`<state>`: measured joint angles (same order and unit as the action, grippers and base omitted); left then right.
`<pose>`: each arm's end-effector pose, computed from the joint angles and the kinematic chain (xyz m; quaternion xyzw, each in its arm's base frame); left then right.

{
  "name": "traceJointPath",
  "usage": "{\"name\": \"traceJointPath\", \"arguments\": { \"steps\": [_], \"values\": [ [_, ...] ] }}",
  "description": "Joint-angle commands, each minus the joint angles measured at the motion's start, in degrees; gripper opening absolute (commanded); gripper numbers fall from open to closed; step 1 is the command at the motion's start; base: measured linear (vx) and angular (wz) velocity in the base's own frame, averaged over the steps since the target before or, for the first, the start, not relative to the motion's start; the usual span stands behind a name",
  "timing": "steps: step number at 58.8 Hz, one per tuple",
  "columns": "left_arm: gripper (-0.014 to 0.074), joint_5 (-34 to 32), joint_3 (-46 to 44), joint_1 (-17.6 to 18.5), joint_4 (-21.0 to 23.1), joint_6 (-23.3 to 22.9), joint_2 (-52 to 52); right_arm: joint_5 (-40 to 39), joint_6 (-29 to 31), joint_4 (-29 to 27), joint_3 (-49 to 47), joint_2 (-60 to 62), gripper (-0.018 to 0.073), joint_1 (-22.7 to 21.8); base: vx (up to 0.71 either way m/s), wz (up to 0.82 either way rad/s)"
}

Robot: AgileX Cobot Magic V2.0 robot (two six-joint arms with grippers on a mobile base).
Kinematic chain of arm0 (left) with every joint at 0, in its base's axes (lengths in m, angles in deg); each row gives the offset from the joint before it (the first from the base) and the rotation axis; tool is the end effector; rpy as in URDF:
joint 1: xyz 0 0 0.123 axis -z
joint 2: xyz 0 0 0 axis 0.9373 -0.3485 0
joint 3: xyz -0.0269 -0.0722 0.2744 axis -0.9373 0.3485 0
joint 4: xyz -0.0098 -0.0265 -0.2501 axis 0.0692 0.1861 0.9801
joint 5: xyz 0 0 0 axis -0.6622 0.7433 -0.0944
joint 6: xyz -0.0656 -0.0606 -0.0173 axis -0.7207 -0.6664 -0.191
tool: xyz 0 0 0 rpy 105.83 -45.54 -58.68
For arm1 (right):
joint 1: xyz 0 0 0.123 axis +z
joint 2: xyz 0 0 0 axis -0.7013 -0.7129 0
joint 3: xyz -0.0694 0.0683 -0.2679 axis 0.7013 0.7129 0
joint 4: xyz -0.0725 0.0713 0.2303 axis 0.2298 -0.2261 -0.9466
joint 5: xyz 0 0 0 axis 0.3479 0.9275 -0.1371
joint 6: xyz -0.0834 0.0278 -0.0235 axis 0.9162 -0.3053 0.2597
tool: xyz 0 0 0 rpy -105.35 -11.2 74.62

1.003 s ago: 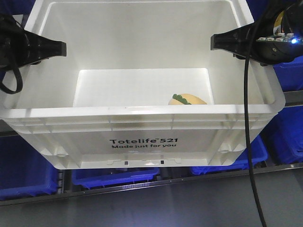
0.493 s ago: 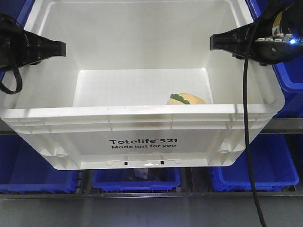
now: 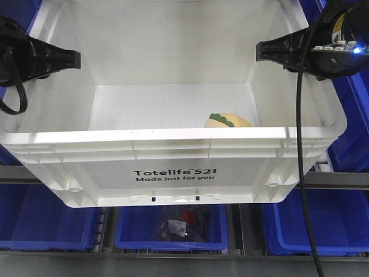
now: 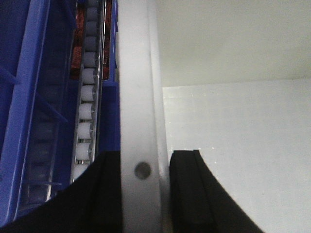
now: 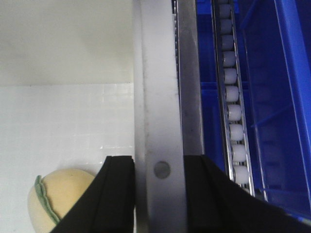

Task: Place moving items into box and shelve
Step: 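Carry the tote in both grippers up to the blue-bin shelf rack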

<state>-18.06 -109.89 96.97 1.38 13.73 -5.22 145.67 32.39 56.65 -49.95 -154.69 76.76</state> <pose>0.2441 -0.0902 0.3798 0.0106 0.9092 0.0072 0.4161 0.2543 0.1128 0.3846 -0.0216 0.9163 -0.0425 0.3976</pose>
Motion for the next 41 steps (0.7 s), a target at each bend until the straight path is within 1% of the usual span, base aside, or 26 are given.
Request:
{"name": "traceJointPath", "arguments": {
  "steps": [1, 41],
  "values": [
    [0.0040, -6.3, -2.7, 0.3, -4.3, 0.0, 2.6, -5.1, -0.2, 5.8, -2.4, 2.3, 0.0039, -0.1, 0.14, 0.01],
    [0.0040, -6.3, -2.7, 0.3, -4.3, 0.0, 2.6, -5.1, -0.2, 5.8, -2.4, 2.3, 0.0039, -0.1, 0.15, -0.03]
  ]
}}
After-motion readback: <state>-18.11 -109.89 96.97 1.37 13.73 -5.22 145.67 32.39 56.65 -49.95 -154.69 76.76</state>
